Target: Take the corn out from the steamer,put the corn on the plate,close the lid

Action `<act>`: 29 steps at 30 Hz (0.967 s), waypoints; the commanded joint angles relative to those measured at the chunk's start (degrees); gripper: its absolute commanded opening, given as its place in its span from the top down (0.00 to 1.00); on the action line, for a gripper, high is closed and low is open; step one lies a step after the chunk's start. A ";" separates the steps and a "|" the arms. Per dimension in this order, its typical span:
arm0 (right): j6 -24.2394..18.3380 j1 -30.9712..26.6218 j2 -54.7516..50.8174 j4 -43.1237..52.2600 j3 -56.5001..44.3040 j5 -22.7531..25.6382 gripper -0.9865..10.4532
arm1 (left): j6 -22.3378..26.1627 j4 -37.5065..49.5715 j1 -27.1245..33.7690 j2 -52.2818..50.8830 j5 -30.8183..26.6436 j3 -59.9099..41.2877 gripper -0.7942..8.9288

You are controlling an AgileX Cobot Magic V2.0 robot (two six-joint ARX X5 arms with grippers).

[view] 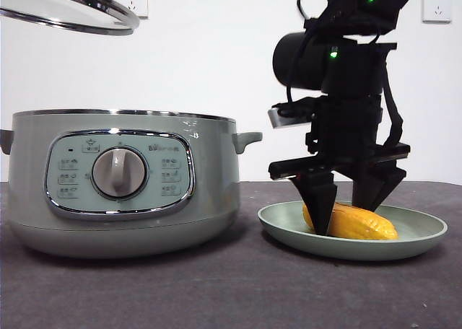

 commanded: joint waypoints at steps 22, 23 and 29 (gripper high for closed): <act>0.44 0.35 -28.63 -3.82 -1.64 -0.83 0.67 | -2.97 11.47 -0.07 8.96 13.35 0.79 0.93; 0.44 0.35 -29.90 -4.15 -1.64 -0.81 0.67 | -3.08 11.87 -0.24 9.79 13.49 0.79 0.93; 0.50 0.31 -35.85 -6.25 -1.64 -0.46 0.67 | -3.91 13.79 -0.92 15.37 14.51 0.79 0.93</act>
